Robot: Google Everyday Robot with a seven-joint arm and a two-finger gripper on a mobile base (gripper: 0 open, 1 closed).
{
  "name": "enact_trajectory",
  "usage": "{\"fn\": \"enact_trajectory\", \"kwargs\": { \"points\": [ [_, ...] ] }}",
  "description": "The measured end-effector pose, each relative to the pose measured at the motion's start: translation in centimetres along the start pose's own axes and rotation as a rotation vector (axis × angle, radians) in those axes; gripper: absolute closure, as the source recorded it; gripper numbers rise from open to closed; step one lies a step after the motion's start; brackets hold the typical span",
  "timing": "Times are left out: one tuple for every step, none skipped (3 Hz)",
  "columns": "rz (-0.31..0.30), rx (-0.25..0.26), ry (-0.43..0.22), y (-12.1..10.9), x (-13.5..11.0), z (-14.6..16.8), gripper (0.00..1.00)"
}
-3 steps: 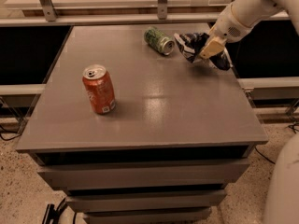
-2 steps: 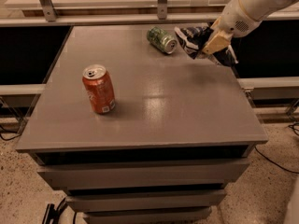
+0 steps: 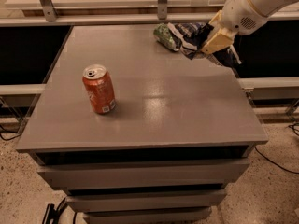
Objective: Move blue chip bag near coke can
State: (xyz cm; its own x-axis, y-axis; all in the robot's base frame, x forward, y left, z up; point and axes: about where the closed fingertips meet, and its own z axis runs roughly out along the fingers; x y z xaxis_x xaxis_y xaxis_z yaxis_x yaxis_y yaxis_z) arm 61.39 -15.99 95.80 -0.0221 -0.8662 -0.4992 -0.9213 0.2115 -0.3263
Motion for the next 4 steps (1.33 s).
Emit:
{"fn": "enact_trajectory", "kwargs": {
  "points": [
    [-0.044, -0.029, 0.006, 2.8, -1.8, 0.4, 1.0],
    [-0.071, -0.069, 0.004, 5.5, -3.1, 1.6, 1.0],
    [-0.113, -0.106, -0.008, 8.1, -4.7, 2.9, 1.0],
    [-0.154, -0.144, -0.016, 9.9, -6.5, 4.3, 0.85]
  ]
}}
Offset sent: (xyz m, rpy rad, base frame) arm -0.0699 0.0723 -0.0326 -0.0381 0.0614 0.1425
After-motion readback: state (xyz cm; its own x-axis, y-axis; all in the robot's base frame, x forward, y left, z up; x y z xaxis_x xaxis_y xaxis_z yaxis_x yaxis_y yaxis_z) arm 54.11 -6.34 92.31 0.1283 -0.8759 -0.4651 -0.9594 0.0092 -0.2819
